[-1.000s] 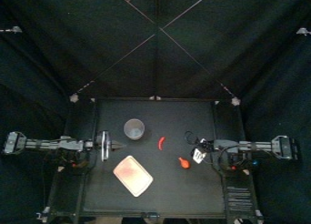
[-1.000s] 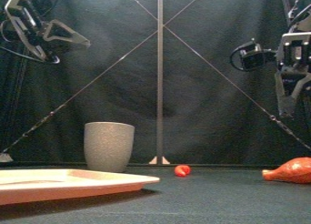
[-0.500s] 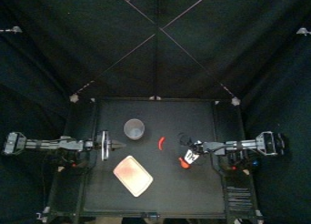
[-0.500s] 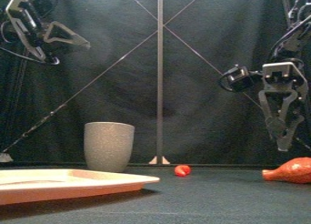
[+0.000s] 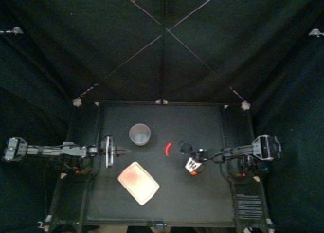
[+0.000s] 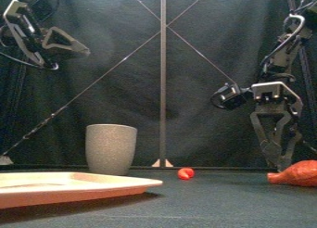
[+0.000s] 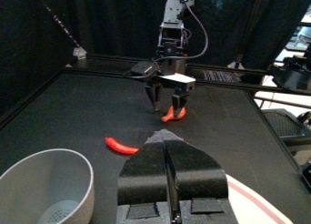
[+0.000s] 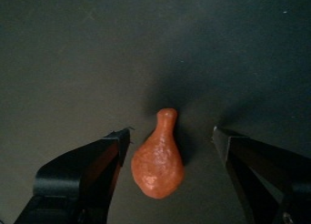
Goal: Pick the drumstick then place it in the grey bowl
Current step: Pick the drumstick
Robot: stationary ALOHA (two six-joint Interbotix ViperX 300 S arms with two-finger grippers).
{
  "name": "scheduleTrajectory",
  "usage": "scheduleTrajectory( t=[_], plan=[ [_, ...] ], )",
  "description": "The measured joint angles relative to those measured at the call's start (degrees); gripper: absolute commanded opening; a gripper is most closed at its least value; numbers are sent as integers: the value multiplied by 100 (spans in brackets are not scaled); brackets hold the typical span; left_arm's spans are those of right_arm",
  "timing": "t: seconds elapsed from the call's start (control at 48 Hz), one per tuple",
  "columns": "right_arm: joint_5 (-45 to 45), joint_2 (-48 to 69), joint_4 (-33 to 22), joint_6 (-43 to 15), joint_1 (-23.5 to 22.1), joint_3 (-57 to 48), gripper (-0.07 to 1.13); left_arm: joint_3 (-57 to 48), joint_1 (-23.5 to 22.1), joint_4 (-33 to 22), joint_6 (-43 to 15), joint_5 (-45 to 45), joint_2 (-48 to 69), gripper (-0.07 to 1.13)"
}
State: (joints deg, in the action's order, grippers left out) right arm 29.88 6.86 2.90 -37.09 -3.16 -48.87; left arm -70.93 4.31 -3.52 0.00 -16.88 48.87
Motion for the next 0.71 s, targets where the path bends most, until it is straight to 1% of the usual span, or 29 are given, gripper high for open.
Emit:
scheduleTrajectory(
  t=[0.188,0.312,0.562,0.708],
  plan=[
    [0,-316,79,0,105,70,103,-26,0,0,0,-9,0,-2],
    [9,-422,97,0,132,123,98,-35,0,0,0,0,0,-2],
    [53,-554,97,0,202,220,68,-62,-9,0,9,0,9,-2],
    [53,-580,88,0,237,237,56,-70,0,0,9,-9,9,-2]
  ],
)
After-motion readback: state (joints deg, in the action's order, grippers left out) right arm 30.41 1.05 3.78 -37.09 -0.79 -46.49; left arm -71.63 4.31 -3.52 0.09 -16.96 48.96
